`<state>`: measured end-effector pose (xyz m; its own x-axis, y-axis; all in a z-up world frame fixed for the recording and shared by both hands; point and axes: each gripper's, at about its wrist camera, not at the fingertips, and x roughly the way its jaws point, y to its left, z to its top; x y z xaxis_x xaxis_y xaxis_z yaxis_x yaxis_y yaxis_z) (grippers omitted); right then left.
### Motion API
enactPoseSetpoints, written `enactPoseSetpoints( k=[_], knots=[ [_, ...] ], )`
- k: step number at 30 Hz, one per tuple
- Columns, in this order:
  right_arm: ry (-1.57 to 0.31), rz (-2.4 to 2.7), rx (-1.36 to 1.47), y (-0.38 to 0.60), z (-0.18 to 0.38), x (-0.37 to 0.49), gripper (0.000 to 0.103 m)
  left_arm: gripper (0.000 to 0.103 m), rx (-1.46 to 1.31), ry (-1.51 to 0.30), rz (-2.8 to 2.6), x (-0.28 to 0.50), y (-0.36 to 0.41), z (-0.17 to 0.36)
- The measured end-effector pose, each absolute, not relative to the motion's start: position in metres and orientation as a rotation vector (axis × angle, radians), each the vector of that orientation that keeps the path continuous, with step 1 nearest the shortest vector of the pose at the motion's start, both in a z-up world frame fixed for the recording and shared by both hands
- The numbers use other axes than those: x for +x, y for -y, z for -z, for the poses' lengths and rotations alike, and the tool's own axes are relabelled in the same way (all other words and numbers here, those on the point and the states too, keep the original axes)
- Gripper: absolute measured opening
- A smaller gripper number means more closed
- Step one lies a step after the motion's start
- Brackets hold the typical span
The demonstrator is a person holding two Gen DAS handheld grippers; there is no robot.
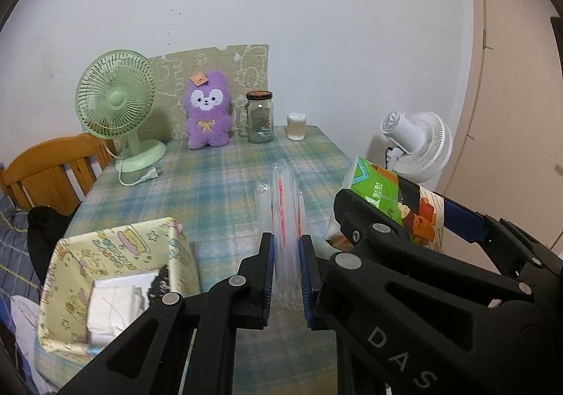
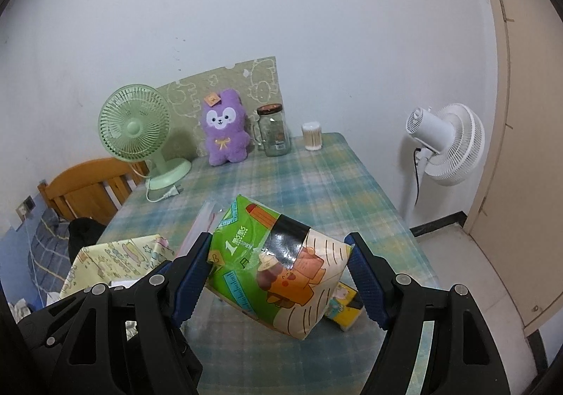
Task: Organize soft objects
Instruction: 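Lift the clear bag with the left tool while the right tool lifts the green package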
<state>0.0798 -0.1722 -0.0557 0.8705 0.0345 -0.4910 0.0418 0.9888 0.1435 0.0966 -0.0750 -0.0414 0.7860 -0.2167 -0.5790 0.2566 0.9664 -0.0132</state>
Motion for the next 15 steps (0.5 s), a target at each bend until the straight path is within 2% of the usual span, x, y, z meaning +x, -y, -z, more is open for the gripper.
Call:
enactPoseSetpoints(
  k=[15],
  knots=[
    [-0.513,-0.017,0.093,0.126,0.046,0.096,0.078,0.012,0.072,-0.585,0.218,0.107,0.031,0.032]
  ],
)
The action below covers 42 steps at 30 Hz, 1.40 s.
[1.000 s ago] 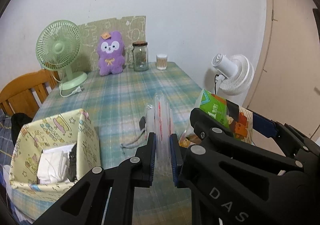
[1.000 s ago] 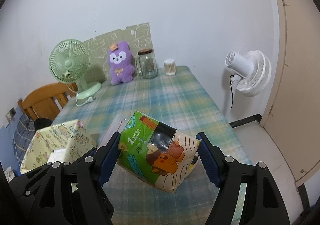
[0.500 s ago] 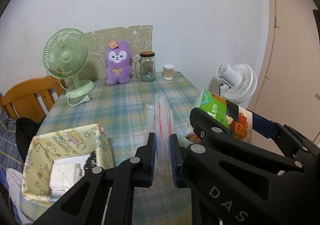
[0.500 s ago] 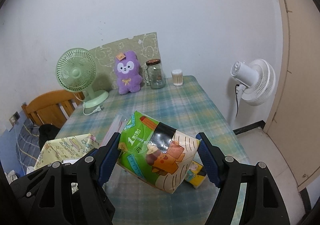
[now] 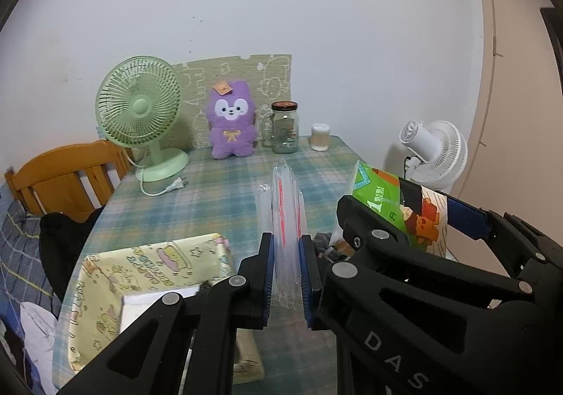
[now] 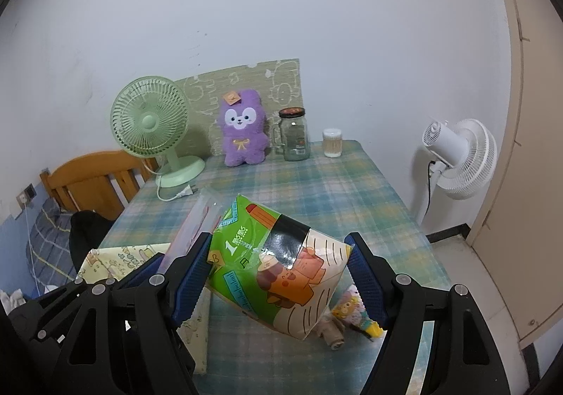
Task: Organize soft objects
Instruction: 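Lift the clear bag with the left tool while the right tool lifts the green package, then carry the clear bag with the left tool while the right tool carries the green package over the box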
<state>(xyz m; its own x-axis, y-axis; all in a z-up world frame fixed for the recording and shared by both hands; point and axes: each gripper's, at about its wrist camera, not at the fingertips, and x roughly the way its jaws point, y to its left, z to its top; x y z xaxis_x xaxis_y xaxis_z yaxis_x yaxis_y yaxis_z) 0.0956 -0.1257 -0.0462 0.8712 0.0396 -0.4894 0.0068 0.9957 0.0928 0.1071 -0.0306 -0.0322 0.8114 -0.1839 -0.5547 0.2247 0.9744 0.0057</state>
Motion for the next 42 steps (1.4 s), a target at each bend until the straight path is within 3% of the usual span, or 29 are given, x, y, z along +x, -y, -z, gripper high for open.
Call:
enactPoseSetpoints(
  k=[39,42],
  knots=[
    [-0.647,-0.315,-0.004,-0.006,0.091,0.140,0.077,0.016,-0.020,-0.722,0.026,0.125,-0.099,0.089],
    [-0.666,-0.332,-0.015,-0.014,0.096,0.142,0.077,0.030,-0.022,-0.747,0.013,0.128,-0.107,0.096]
  ],
)
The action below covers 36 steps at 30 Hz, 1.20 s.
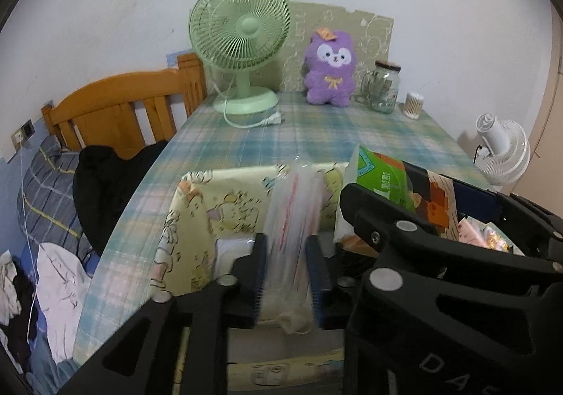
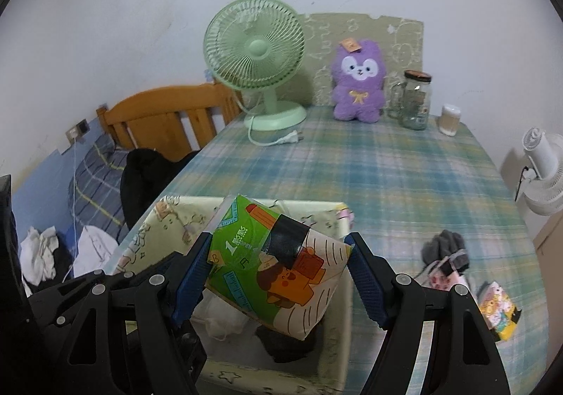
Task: Organize soft objects
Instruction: 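Carry the clear bag with the left tool while the right tool carries the green package over the box, then open the left tool into the box while the right tool releases the green package inside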
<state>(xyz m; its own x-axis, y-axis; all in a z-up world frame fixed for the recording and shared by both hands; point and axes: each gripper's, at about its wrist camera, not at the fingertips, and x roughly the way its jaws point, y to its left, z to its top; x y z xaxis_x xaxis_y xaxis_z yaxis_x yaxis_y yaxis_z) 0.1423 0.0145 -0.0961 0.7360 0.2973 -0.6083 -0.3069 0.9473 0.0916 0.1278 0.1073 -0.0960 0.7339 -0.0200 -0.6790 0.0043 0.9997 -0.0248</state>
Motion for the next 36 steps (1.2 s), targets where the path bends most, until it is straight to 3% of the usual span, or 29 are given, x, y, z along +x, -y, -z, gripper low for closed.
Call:
enactPoseSetpoints(
  k=[6,8,15,21,36],
  knots=[
    [-0.715,-0.345,-0.026,-0.026,0.112,0.154,0.077,0.048,0.028,-0.800,-0.004,0.140,-0.117,0.113],
    [-0.729,-0.350,-0.021,-0.027,0.116,0.157,0.077,0.063,0.074,-0.777,-0.013,0.141,-0.116,0.114],
    [-0.742,-0.328,-0.033,-0.030,0.123,0.166,0.077,0.064,0.142,-0.770,0.030,0.151,-0.117,0.118],
    [-0.749,-0.314,-0.098,-0.038,0.125,0.168,0.085,0.066,0.155,-0.780,0.073,0.161,-0.123,0.117],
    [-0.709,-0.278,-0.128,-0.033,0.107,0.154,0.095,0.088,0.078,-0.774,0.060,0.141,-0.115,0.100]
  ],
)
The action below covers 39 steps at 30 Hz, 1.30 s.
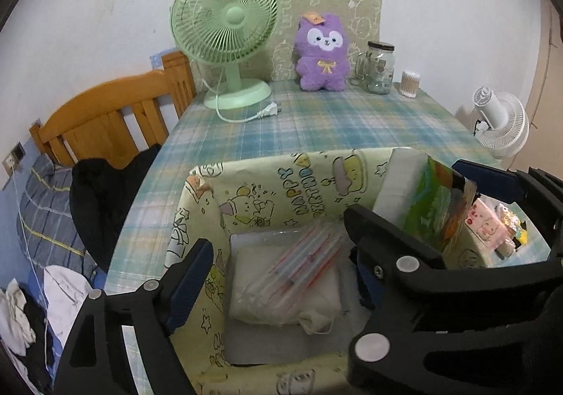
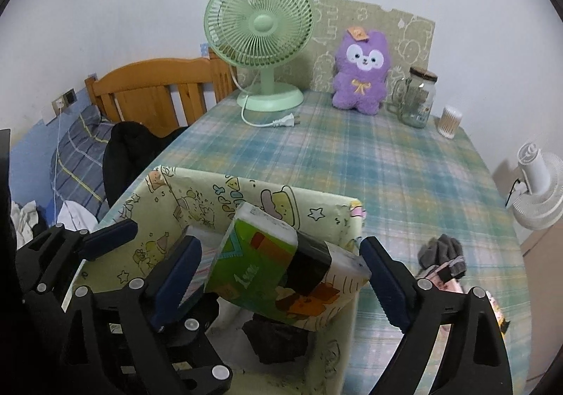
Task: Organize soft objects
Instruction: 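Open the left tool into the box while the right tool releases the green package inside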
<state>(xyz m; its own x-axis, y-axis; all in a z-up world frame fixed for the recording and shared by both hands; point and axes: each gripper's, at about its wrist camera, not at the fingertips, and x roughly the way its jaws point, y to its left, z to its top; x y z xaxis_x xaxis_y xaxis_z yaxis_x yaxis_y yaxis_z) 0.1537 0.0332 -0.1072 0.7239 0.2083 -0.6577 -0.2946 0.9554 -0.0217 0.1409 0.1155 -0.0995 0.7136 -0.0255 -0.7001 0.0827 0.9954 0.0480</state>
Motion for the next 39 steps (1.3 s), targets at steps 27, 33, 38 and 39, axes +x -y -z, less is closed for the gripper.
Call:
enactPoseSetpoints(
  k=[27,33,38,39],
  knots=[
    [-0.548,-0.376,-0.161,-0.039,0.077,0.129,0.103,0.094,0.096,-0.689,-0.023,0.107,-0.116,0.071],
    [-0.612,-0.397,-0.126,-0.038,0.092,0.140,0.103,0.094,0.135,-0.702,0.004,0.107,-0.109,0.080],
    [-0.692,-0.418,-0.093,-0.035,0.111,0.144,0.103,0.094,0.115,-0.750,0.034,0.114,-0.105,0.094],
    [-0.704,-0.420,-0.087,-0.034,0.113,0.144,0.103,0.094,0.117,-0.756,0.033,0.115,-0.103,0.096]
  ],
)
